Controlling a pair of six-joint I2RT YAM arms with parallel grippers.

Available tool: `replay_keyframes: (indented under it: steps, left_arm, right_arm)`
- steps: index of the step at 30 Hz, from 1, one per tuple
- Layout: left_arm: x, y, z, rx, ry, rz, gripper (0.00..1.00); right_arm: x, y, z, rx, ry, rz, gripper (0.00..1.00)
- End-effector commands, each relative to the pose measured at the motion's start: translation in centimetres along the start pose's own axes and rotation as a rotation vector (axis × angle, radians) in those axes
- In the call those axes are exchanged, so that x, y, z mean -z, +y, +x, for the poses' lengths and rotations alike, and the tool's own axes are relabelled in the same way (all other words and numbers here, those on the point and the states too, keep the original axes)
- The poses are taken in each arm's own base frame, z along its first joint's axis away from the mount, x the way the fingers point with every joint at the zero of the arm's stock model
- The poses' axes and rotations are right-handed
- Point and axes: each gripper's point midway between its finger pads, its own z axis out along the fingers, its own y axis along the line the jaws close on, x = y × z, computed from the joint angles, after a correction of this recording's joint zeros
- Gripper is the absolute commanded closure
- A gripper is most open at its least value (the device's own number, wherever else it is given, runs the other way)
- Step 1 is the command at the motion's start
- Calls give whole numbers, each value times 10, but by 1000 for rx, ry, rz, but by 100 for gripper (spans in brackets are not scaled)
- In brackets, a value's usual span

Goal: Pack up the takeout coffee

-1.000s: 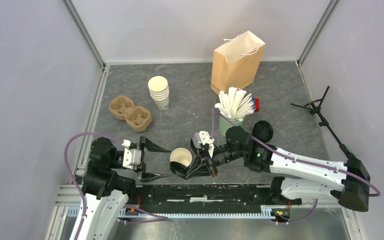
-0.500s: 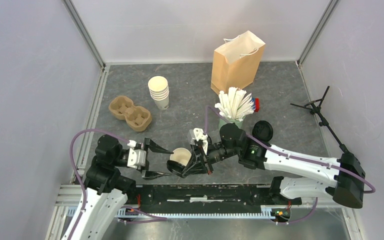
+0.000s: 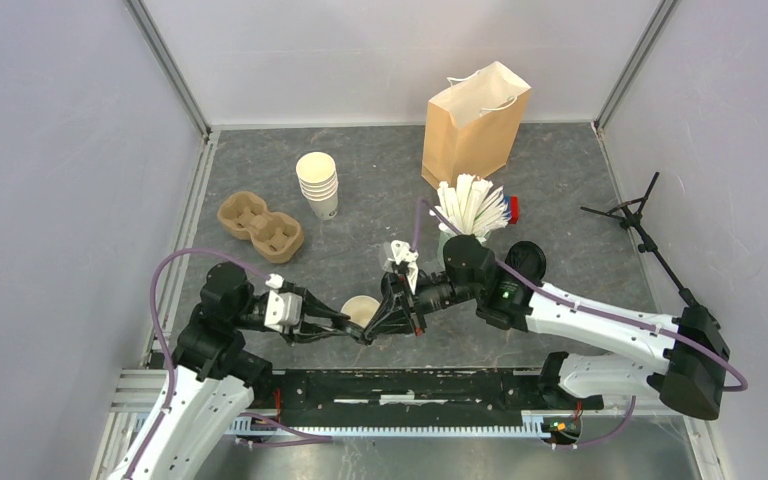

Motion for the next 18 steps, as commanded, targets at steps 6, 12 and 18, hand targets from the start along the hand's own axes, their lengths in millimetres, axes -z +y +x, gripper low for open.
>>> replay_keyframes:
  steps: [6, 12, 18]
  left_arm:
    - [-1, 32, -23, 226, -109, -208, 71]
    - [2, 60, -20, 474, -212, -381, 73]
    - [5, 84, -8, 709, -242, -523, 71]
  right_arm:
    - [25, -36, -26, 75, -70, 204, 63]
    - [65, -67, -36, 385, -118, 491, 2]
    - [76, -63, -36, 815, -130, 570, 2]
